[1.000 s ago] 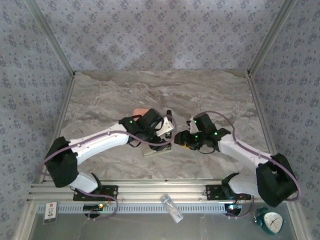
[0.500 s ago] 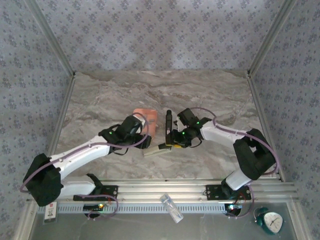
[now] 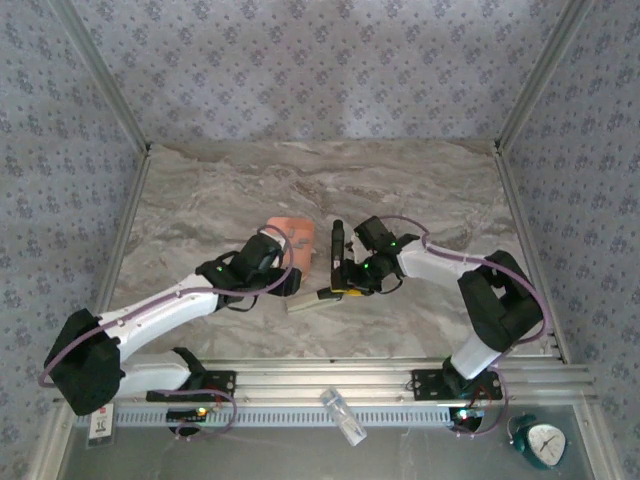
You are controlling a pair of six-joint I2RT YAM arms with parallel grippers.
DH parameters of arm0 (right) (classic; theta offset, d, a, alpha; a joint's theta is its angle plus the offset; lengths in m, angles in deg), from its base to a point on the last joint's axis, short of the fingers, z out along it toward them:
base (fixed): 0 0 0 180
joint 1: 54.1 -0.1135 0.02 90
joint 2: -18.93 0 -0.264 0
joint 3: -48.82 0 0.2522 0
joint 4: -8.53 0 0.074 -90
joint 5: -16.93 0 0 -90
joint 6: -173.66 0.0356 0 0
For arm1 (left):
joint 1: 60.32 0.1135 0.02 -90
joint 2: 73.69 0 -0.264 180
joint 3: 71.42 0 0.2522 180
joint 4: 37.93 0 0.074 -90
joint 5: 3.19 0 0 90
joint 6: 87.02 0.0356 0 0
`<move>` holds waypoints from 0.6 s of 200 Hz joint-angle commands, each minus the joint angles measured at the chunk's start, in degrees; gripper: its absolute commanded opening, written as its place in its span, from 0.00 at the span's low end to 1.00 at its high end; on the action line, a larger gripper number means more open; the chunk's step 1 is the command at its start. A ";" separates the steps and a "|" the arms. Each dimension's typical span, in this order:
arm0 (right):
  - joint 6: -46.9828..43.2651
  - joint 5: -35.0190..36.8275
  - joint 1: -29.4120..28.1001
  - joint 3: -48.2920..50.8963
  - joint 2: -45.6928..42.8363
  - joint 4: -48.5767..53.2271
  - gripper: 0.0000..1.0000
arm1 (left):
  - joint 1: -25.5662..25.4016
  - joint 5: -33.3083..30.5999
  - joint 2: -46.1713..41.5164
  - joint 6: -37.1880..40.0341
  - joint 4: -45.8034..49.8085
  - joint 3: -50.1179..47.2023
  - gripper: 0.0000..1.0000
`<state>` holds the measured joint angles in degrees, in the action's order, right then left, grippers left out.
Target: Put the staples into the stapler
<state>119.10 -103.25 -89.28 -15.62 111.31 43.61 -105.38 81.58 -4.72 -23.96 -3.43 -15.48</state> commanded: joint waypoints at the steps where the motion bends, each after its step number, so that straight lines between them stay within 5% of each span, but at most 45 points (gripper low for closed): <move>1: -0.28 6.89 -0.94 1.22 -0.53 6.91 0.51 | -0.03 0.08 -1.77 -0.66 -0.60 -0.50 0.73; 83: 8.06 10.41 -1.11 1.88 -17.14 6.19 0.61 | 0.06 15.63 4.92 5.09 -1.49 1.22 0.75; 120: 11.54 11.92 -2.26 5.12 -20.95 4.89 0.62 | -0.02 15.73 10.26 6.47 0.14 3.19 0.77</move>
<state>126.80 -93.56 -90.55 -12.75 92.16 48.34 -105.38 94.97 3.43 -19.83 -5.14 -14.83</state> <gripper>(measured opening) 0.614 0.765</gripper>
